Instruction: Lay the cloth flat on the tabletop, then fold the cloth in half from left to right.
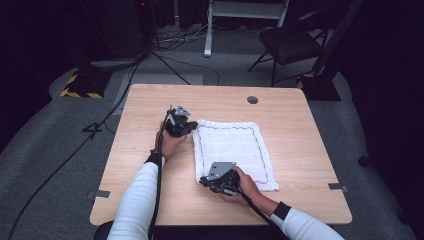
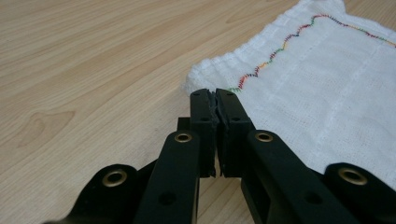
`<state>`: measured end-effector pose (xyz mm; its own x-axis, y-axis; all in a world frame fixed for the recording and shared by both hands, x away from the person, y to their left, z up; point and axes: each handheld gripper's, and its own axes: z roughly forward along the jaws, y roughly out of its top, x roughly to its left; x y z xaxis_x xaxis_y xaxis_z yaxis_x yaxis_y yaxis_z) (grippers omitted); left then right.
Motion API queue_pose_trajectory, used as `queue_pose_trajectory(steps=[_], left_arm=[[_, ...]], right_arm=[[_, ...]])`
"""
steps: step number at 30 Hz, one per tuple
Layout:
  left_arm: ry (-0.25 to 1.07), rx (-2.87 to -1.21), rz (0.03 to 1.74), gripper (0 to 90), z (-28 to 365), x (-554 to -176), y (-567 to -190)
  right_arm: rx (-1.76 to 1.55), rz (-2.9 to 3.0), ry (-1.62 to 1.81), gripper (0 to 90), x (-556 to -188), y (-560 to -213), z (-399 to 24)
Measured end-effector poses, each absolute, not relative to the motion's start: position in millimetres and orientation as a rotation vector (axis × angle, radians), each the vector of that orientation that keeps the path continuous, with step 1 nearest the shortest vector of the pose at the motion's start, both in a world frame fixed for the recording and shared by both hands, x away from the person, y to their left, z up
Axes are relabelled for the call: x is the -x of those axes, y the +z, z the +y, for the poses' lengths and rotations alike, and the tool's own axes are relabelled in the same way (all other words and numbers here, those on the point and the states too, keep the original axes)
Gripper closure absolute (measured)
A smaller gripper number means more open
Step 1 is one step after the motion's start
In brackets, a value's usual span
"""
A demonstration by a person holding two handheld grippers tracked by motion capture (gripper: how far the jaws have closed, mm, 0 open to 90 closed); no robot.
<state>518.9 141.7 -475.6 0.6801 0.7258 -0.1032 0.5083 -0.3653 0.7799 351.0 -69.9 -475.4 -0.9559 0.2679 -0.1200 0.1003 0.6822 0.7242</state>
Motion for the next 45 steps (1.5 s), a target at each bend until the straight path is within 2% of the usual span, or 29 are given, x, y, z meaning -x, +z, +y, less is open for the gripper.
queue_pose_trajectory(steps=[15,26,45], left_arm=[[0.351,-2.016,0.968,86.8,159,-510,-466],[0.372,-1.998,0.951,86.8,155,-510,-460],[0.405,-2.054,0.850,86.8,95,-525,-449]], right_arm=[[-0.255,2.677,1.179,85.3,-349,-468,-62],[-0.261,2.631,1.198,85.3,-348,-457,-72],[-0.425,2.522,1.267,85.4,-346,-430,-130]])
